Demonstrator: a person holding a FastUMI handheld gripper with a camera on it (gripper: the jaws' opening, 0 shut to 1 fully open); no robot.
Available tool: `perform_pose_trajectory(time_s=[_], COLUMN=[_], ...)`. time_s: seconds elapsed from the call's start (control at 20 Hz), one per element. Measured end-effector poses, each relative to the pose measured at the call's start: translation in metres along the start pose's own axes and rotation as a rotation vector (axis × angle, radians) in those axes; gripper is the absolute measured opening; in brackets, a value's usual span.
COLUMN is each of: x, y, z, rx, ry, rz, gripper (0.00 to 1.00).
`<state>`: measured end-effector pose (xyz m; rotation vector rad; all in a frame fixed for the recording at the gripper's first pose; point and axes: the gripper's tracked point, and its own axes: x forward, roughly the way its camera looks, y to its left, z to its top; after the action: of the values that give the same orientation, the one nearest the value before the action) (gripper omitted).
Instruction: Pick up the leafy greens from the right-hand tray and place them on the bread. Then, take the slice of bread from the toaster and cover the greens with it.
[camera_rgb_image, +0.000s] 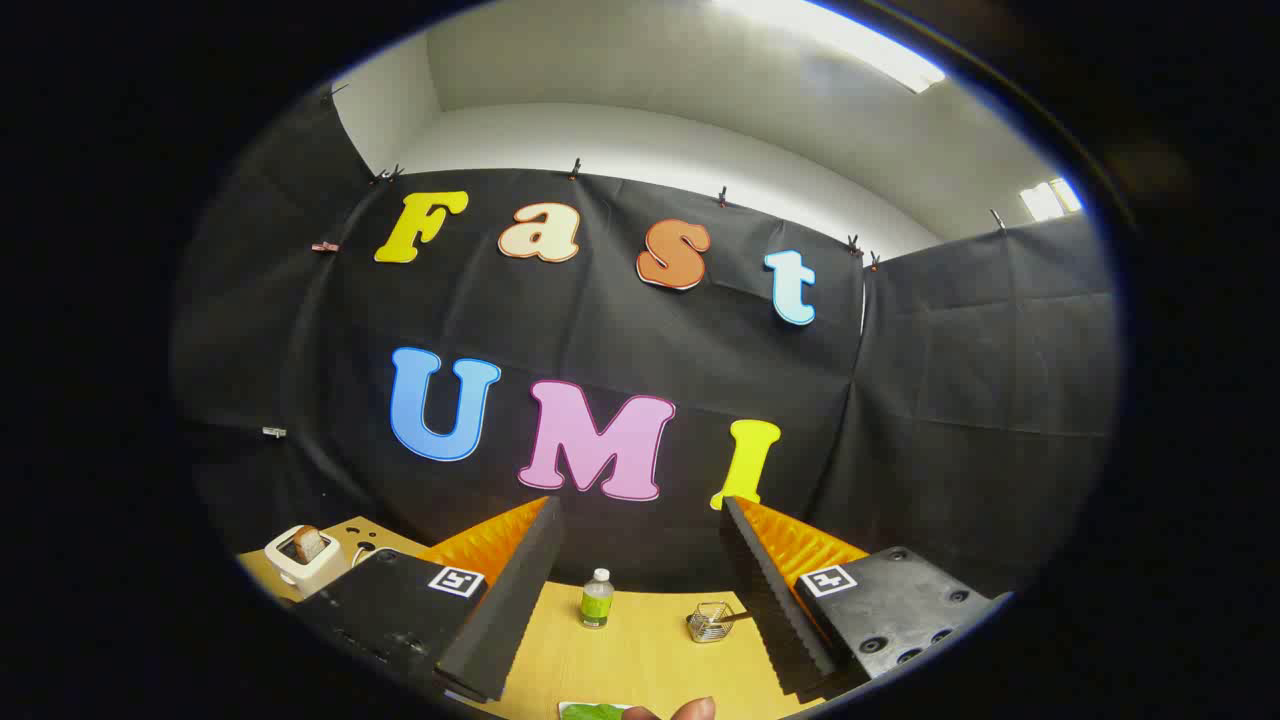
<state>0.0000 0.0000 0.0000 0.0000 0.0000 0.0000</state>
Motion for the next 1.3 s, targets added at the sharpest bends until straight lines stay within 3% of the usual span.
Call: perform_pose_trajectory(time_s=[1.3], x=[0.002], y=[0.000], z=[-0.011], rx=[0.023], ry=[0.026], rz=[-0.006], gripper=[0.98])
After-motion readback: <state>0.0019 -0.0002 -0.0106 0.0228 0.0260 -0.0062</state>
